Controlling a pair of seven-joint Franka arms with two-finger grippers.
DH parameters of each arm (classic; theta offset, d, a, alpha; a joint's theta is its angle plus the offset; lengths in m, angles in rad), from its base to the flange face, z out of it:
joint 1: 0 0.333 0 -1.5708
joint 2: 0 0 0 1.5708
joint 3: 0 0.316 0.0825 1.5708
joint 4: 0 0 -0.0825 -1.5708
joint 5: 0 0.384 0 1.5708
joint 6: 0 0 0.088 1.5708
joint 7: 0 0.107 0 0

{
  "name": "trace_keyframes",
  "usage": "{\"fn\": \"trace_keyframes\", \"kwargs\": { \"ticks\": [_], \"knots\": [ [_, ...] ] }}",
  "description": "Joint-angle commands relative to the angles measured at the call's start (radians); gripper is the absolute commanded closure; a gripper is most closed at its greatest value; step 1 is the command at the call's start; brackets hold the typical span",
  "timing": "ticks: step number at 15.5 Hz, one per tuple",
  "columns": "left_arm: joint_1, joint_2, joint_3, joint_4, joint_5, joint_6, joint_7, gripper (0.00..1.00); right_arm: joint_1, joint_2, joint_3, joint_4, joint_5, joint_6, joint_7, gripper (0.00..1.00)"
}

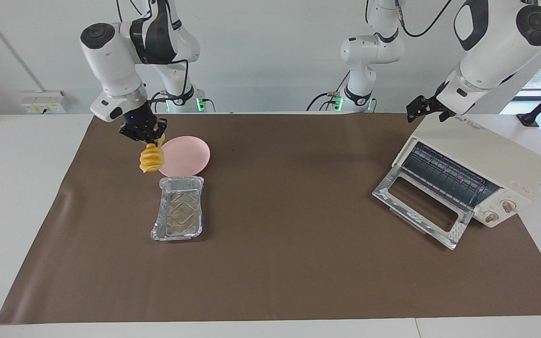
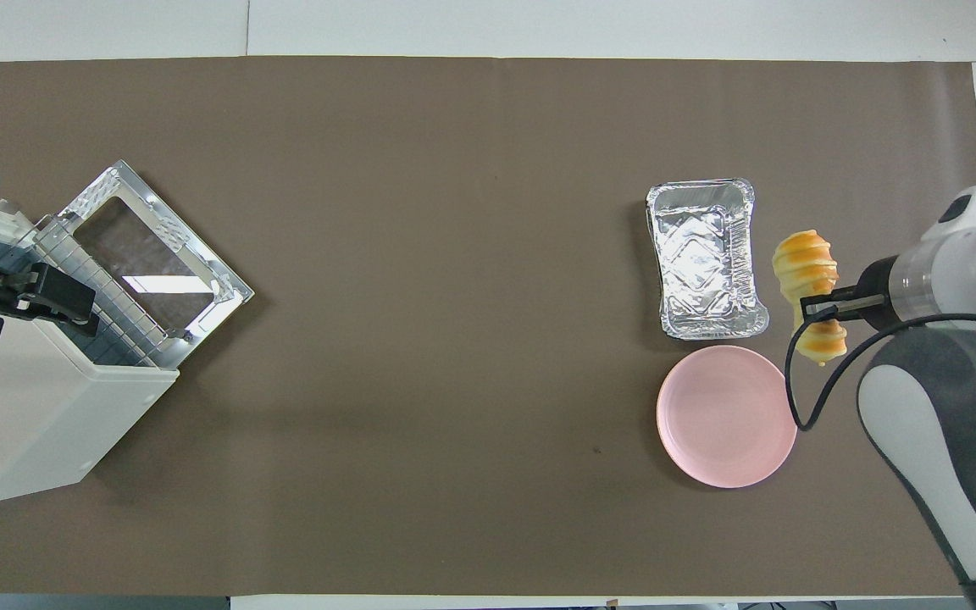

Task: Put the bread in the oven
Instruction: 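Carry the bread rolls with the right gripper into the foil tray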

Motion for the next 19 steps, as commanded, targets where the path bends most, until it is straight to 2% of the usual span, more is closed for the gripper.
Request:
{"fn": "trace_keyframes", "kwargs": {
  "ticks": [1,5,9,11,19],
  "knots": [
    [0.01,-0.022,-0.006,-0.021,0.017,0.006,0.004,0.0,0.01,0.147,0.009,0.101,0.004,0.077,-0.006,1.0],
    [0.01,-0.022,-0.006,-0.021,0.017,0.006,0.004,0.0,0.059,0.226,0.014,0.098,0.001,0.19,0.04,1.0],
    [0.01,-0.022,-0.006,-0.021,0.017,0.006,0.004,0.0,0.106,0.252,0.014,0.077,-0.005,0.226,0.138,1.0],
    [0.01,-0.022,-0.006,-0.021,0.017,0.006,0.004,0.0,0.125,0.267,0.014,0.043,-0.005,0.284,0.16,1.0],
    [0.01,-0.022,-0.006,-0.021,0.017,0.006,0.004,0.0,0.115,0.315,0.014,0.015,-0.005,0.351,0.152,1.0]
  ]
}}
